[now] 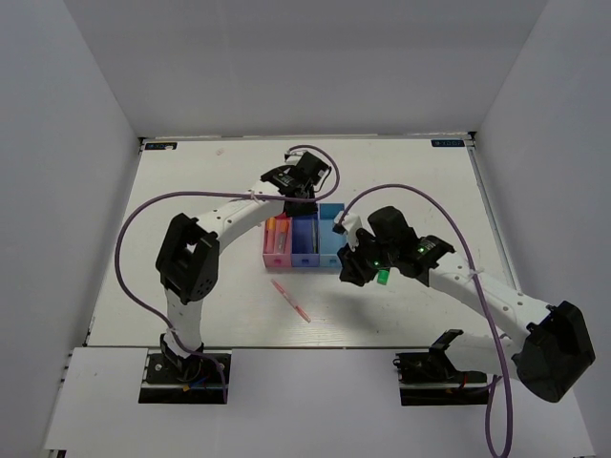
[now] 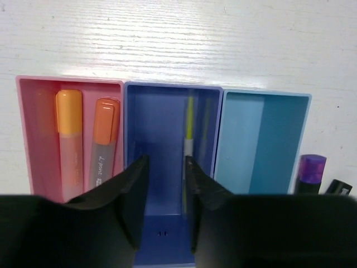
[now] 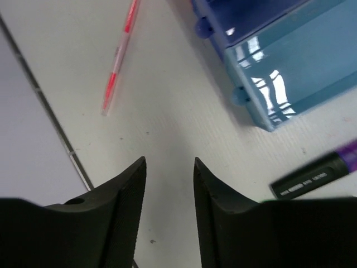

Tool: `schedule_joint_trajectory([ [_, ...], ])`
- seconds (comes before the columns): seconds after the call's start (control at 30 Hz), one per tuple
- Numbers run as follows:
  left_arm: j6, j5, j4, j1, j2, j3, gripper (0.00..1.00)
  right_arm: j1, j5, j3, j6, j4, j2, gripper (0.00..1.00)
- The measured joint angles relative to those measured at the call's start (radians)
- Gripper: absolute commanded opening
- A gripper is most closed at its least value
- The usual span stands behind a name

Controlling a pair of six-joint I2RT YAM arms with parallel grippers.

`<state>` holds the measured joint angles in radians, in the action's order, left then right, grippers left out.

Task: Sort the stationery into containers
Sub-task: Place the pen in the storage box, then pick up the pen from the center of the board.

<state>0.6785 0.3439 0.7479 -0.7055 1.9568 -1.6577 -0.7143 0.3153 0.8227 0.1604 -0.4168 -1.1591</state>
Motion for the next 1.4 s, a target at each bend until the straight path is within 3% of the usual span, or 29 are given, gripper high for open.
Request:
schedule_joint_trajectory([
  [0.03, -0.002, 0.004, 0.002, -0.002, -0.006, 0.000, 0.35, -0.002, 0.016, 0.000, 0.007, -0.001, -0.009, 0.42],
  [0.07, -0.005, 0.009, 0.007, -0.004, -0.013, 0.000, 0.23, -0.005, 0.038, 0.003, 0.011, -0.006, -0.022, 0.38],
  [0.17, -0.013, 0.024, 0.013, -0.012, -0.089, 0.033, 0.16, -0.029, 0.090, 0.024, 0.038, -0.029, -0.091, 0.38],
  [0.2, -0.016, 0.031, 0.017, -0.013, -0.130, 0.058, 0.21, -0.047, 0.100, 0.030, 0.046, -0.032, -0.117, 0.38],
  [0.27, -0.019, 0.049, 0.014, -0.016, -0.263, 0.153, 0.44, -0.090, 0.110, 0.042, 0.059, -0.042, -0.163, 0.38],
  [0.3, -0.025, 0.061, 0.011, -0.018, -0.343, 0.214, 0.62, -0.118, 0.110, 0.053, 0.061, -0.047, -0.188, 0.41],
  [0.37, -0.030, 0.084, 0.015, -0.018, -0.535, 0.361, 0.76, -0.178, 0.102, 0.086, 0.061, -0.050, -0.245, 0.50],
  [0.6, -0.032, 0.137, 0.114, 0.075, -1.054, 0.768, 0.78, -0.340, 0.012, 0.239, 0.024, -0.020, -0.464, 0.54],
  [0.73, -0.033, 0.138, 0.183, 0.133, -1.180, 0.885, 0.78, -0.385, -0.058, 0.298, -0.005, -0.002, -0.566, 0.54],
  [0.97, -0.029, 0.132, 0.232, 0.147, -1.274, 0.932, 0.78, -0.393, -0.153, 0.375, -0.044, 0.004, -0.681, 0.54],
  [1.23, -0.014, 0.124, 0.259, 0.147, -1.335, 0.988, 0.78, -0.410, -0.212, 0.388, -0.056, 0.029, -0.721, 0.29],
  [1.4, 0.003, 0.127, 0.278, 0.147, -1.358, 0.988, 0.77, -0.436, -0.272, 0.385, -0.054, 0.038, -0.721, 0.01],
])
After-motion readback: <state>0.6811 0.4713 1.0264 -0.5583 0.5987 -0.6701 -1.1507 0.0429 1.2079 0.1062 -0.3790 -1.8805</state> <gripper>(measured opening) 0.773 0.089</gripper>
